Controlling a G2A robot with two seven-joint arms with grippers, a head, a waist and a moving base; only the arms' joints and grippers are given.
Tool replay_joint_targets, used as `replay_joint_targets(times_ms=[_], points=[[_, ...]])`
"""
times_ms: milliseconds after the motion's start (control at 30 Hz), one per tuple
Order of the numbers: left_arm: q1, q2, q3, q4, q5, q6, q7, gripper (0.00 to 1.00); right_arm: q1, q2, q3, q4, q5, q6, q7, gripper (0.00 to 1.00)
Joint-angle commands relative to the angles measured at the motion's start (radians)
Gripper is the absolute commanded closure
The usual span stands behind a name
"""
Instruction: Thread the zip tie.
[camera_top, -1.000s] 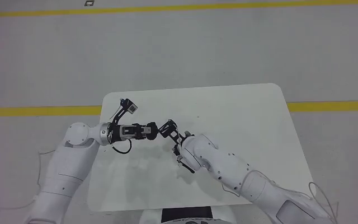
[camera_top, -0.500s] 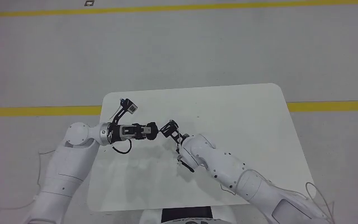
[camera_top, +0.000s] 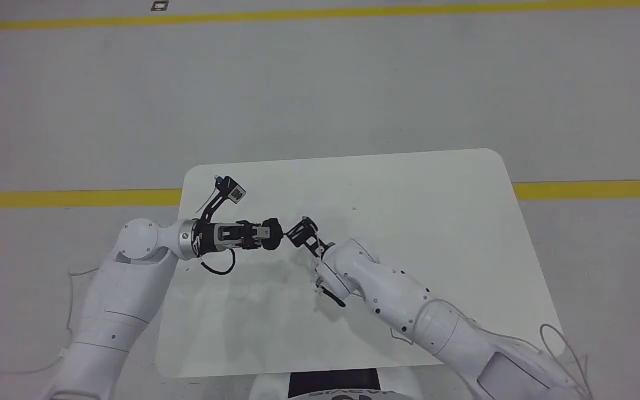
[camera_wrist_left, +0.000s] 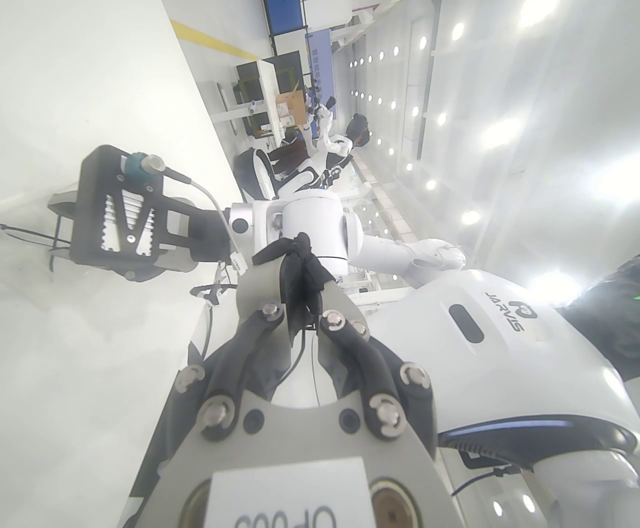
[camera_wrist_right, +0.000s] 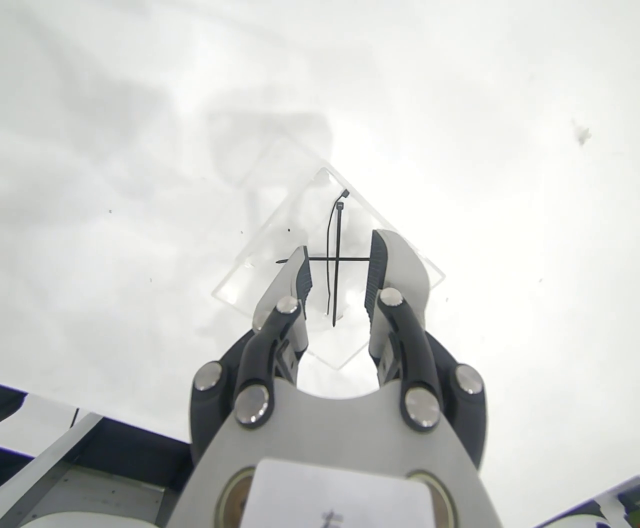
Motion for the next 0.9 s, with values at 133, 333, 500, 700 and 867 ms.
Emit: replay_joint_targets(times_ms=[133, 333, 500, 700, 867], points=[[0.000, 0.000, 0.000, 0.000, 0.000, 0.000, 0.000, 1.00, 0.002, -0.012, 0.003, 0.018, -0.003, -0.008, 0.005, 0.77], [0.000, 0.000, 0.000, 0.000, 0.000, 0.000, 0.000, 1.00, 0.004, -0.023, 0.003, 0.032, -0.017, -0.020, 0.023, 0.78], [0.000, 0.000, 0.000, 0.000, 0.000, 0.000, 0.000, 1.00, 0.003, -0.032, 0.005, 0.045, -0.023, -0.026, 0.031, 0.81], [0.000, 0.000, 0.000, 0.000, 0.000, 0.000, 0.000, 1.00, -0.001, -0.040, 0.012, 0.049, -0.033, -0.032, 0.035, 0.85], [0.000, 0.000, 0.000, 0.000, 0.000, 0.000, 0.000, 1.00, -0.004, -0.047, 0.018, 0.061, -0.041, -0.043, 0.038, 0.87]])
